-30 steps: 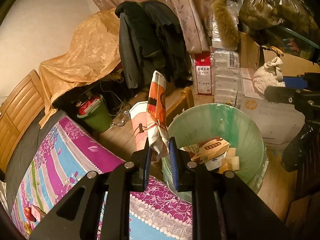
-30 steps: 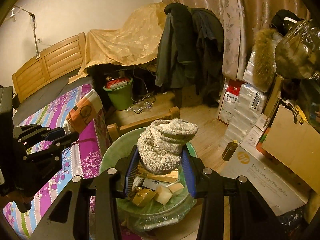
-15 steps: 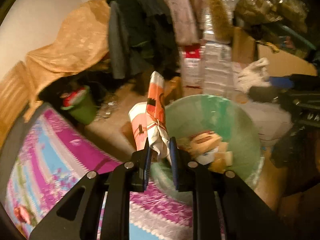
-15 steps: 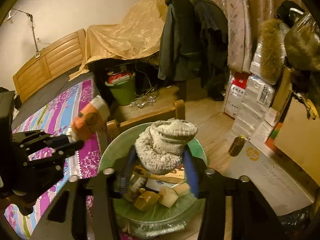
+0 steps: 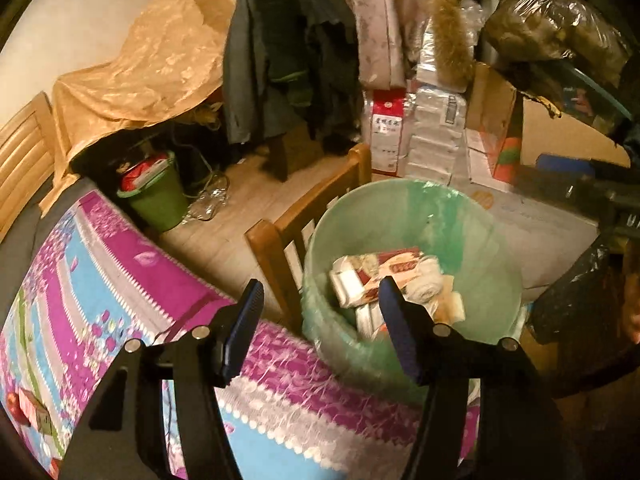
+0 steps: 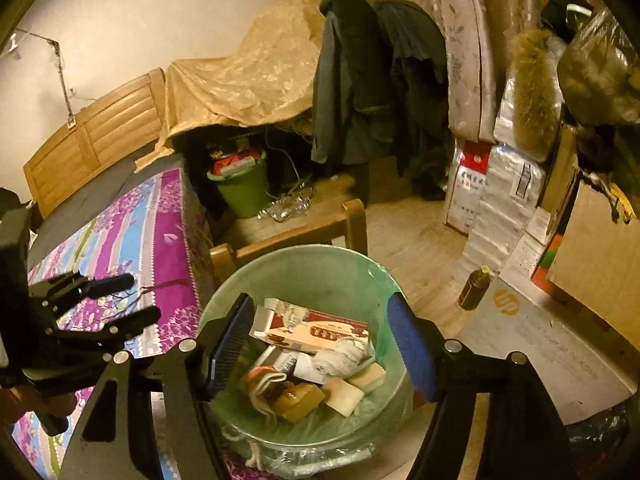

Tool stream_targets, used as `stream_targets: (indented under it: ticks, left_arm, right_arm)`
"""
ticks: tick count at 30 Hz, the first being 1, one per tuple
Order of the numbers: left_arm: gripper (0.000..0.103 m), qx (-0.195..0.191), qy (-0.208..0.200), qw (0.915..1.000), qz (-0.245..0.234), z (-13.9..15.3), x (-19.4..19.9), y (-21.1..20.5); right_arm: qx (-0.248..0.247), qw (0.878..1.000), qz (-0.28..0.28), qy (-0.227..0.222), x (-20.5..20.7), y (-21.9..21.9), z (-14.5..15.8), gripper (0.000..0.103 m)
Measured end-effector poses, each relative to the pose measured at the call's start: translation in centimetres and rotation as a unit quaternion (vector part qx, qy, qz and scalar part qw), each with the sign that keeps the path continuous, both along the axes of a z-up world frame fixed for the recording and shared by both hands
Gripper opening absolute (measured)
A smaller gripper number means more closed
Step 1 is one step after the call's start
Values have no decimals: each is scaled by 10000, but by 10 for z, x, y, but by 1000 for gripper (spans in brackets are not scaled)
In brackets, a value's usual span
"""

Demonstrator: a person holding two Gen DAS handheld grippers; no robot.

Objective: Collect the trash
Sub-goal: 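Open both grippers to drop the cup and cloth ball into the bin, then swing both tools back toward the trash on the bed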

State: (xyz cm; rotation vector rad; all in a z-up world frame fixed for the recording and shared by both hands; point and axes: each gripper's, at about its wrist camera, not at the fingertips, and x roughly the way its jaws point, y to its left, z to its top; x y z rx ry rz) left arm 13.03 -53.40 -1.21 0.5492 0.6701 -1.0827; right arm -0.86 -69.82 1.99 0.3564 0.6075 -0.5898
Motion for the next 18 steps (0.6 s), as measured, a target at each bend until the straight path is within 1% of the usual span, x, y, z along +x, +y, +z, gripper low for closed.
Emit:
stream_targets:
  ticks: [3, 4, 9, 11, 14, 16, 18]
  left_arm:
    - [58, -15, -187, 9997, 181, -5, 2, 22]
    - [58, -8, -209, 9994, 263, -7, 3, 28]
    - [58, -63, -328, 9948, 958, -18, 20, 73]
    - [58, -69, -436, 9916, 1216, -21, 25, 94]
    - [58, -97, -570, 9874, 1470, -24, 30, 125]
    - [58, -61, -632, 9840, 1665, -28, 35, 153]
    - [58, 11, -589, 9798, 1912, -33, 41, 182]
  right_arm:
    - [-252, 9996, 42, -97, -2, 14, 6, 71]
    - [-350, 9992, 60, -189, -2, 22, 10, 71]
    - [-343, 9981, 254, -442, 4, 57, 12, 71]
    - [-396, 9975, 418, -410, 13, 79, 8, 71]
    - [-481, 9959, 710, -286, 30, 111, 2, 71]
    - [-428, 9947, 906, -246, 41, 133, -4, 72]
    - [-316, 9932, 1103, -201, 53, 155, -12, 72]
